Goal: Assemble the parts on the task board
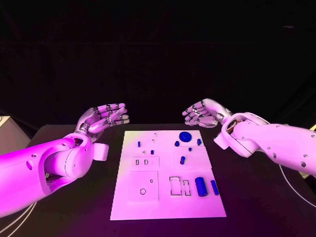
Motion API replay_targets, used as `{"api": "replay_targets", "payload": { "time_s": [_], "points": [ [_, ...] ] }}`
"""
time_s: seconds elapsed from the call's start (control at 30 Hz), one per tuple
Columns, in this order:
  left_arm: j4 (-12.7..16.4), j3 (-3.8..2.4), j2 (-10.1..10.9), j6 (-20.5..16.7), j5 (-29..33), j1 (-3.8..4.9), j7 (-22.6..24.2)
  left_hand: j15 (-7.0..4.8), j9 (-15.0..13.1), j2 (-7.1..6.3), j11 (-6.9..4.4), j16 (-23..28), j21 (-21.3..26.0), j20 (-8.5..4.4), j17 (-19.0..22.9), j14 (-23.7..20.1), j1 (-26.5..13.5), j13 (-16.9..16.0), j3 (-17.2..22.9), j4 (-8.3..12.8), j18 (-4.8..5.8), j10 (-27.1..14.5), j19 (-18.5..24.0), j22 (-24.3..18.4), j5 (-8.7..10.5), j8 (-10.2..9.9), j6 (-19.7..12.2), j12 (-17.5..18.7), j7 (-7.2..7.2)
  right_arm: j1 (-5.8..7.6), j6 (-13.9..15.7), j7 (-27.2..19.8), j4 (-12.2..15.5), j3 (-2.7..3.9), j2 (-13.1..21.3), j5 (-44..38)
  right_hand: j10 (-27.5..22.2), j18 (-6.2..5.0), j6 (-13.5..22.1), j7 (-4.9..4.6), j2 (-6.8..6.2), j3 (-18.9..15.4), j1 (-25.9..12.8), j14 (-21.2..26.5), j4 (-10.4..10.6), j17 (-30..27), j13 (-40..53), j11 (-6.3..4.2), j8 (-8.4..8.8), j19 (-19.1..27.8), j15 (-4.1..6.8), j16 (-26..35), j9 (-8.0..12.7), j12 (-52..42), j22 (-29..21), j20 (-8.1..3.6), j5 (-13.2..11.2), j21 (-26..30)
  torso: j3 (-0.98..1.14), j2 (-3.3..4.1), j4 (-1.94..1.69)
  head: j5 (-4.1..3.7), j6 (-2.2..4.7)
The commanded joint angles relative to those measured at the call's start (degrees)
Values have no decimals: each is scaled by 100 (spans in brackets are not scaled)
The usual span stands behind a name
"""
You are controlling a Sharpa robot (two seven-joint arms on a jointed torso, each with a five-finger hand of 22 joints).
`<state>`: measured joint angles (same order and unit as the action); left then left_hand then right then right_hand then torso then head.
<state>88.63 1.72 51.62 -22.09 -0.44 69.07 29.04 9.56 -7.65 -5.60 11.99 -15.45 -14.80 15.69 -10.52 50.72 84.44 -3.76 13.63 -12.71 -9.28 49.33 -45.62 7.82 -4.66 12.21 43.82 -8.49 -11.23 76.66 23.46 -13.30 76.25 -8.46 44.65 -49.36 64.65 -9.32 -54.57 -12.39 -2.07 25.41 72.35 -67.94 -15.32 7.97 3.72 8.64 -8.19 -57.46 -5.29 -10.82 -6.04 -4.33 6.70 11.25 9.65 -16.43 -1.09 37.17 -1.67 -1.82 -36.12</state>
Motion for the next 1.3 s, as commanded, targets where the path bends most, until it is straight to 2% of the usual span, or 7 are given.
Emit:
{"api": "replay_targets", "payload": {
  "time_s": [0.03,0.2,0.37,0.43,0.53,0.67,1.3],
  "points": [
    [212,-12,101,190,-69,27,-58,-236,-74,-126,-159,-699,-548,-190,-461,732,18,-21,257,207,-120,617,-542,246,5,180,414,-95,-248,53,-317,576,28,6,7,-1388,636,-101,-435,198,-262,-40,89,-1144,71,531,32,-260,-84,-806,399,-532,-63,46,524,-437,33,-973,-30,151,-71,-49,29],
    [542,-16,282,278,-137,36,-110,-346,-96,-233,-222,-1485,-1038,-331,-905,844,-63,-17,494,320,-111,768,-689,525,10,189,485,-5,-200,135,-535,1020,56,13,-17,-2352,818,-100,-566,297,-376,-33,59,-1780,140,1285,60,-382,-38,-1153,588,-1362,-119,70,1091,-644,30,-1860,-56,228,-125,-101,34],
    [841,-21,436,338,-200,39,-169,-386,-119,-313,-250,-2121,-1506,-408,-1230,712,-177,-18,692,409,-94,859,-632,824,14,184,519,74,-179,169,-731,1356,38,15,-94,-3155,549,-106,-549,325,-535,170,-130,-1856,302,2105,46,-401,47,-1322,577,-2433,-180,87,1433,-654,-288,-2342,-87,300,-172,-157,36],
    [953,-25,497,350,-226,39,-186,-387,-123,-324,-251,-2181,-1557,-411,-1256,687,-196,-19,716,418,-93,871,-605,859,14,185,524,81,-177,173,-761,1432,18,13,-136,-3397,282,-38,-493,338,-601,208,-170,-1843,358,2416,29,-365,84,-1510,565,-2875,-194,81,1931,-630,-425,-2754,-95,323,-183,-176,38],
    [1082,-34,572,358,-246,39,-200,-391,-130,-336,-256,-2253,-1621,-414,-1284,660,-218,-20,751,433,-92,888,-569,903,14,187,533,91,-172,166,-802,1508,-11,8,-198,-3631,8,176,-439,344,-708,282,-138,-1855,481,4105,50,-340,110,-2001,520,-4723,-268,8,3560,-604,-423,-4036,-103,363,-193,-206,28],
    [1176,-45,629,365,-257,39,-215,-391,-130,-336,-256,-2253,-1621,-414,-1284,660,-218,-20,751,433,-92,888,-569,903,14,187,533,91,-172,139,-864,1586,-65,-5,-281,-3809,-109,291,-425,336,-771,328,-81,-1817,579,4845,69,-327,105,-2181,504,-5532,-346,-60,4406,-554,-360,-4687,-108,404,-213,-222,26],
    [1342,-96,711,400,-265,41,-251,-384,-137,-369,-246,-2358,-1724,-412,-1320,613,-281,-18,791,446,-90,893,-504,974,21,182,529,117,-188,-19,-1103,1839,-282,-31,-512,-4054,-133,419,-415,317,-852,501,-70,-1802,767,5420,76,-295,84,-2361,482,-6220,-477,-167,5402,-522,-113,-5430,-98,519,-253,-251,9]
  ]
}}
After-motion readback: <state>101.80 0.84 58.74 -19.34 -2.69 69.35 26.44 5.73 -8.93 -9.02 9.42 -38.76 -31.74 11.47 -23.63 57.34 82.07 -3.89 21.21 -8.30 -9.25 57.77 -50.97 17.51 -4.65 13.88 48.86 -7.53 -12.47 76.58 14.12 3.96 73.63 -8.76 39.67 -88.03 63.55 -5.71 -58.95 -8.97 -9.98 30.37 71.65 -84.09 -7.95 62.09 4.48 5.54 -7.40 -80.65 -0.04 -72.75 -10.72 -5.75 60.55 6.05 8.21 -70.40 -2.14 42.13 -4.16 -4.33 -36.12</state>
